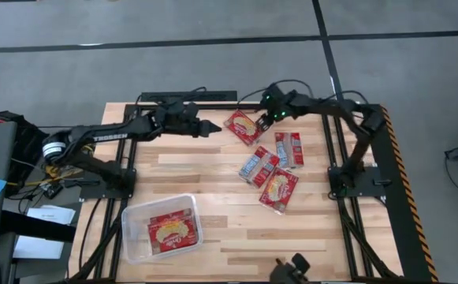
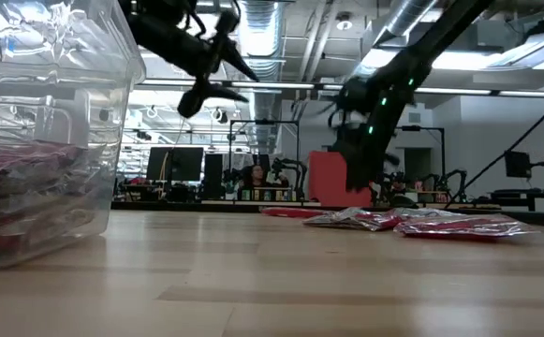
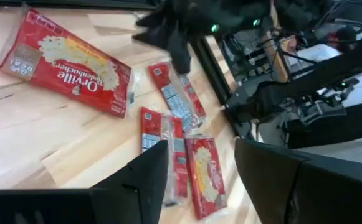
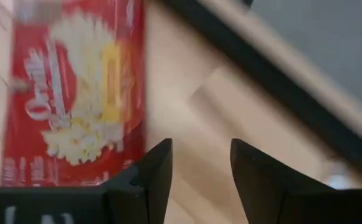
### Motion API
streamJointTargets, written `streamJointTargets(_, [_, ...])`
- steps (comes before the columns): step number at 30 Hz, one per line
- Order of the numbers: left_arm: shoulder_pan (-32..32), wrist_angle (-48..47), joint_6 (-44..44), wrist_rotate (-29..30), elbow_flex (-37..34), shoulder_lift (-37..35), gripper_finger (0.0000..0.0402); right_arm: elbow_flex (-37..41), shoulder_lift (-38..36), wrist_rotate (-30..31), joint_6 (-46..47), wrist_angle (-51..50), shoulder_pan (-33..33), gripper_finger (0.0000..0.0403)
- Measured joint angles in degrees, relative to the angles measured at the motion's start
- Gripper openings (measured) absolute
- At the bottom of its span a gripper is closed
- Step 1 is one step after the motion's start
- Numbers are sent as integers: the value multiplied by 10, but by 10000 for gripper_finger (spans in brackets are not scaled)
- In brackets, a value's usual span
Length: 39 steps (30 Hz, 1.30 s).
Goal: Sort popcorn bags into baskets
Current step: Put the red popcorn bag into the transparent bin
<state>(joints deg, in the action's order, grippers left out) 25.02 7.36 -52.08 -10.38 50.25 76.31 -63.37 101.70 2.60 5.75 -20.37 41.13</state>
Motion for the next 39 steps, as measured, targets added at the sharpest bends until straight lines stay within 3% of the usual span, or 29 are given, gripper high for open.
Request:
streamJointTargets(9, [11, 4, -21, 0, 0, 115, 218, -2, 75, -12, 1, 35, -81, 136])
streamJointTargets(15, [26, 26, -22, -60, 0, 169, 222, -13, 91, -65, -40, 37, -149, 121])
streamJointTargets(18, [33, 33, -22, -57, 0, 175, 222, -16, 73, -89, -46, 16, -181, 119])
streamJointTargets(23, [34, 43, -34, -2, 0, 175, 222, -23, 12, -63, -40, 35, -203, 118])
streamJointTargets(29, [48, 19, 13, -23, 0, 175, 222, -21, -33, -91, -43, 20, -199, 118])
streamJointTargets(33, [61, -58, 46, -35, 0, 175, 222, -20, -34, -107, -50, 14, -210, 118])
streamJointTargets(39, [67, -72, 87, -25, 0, 175, 222, -21, -20, -109, -47, 17, -228, 118])
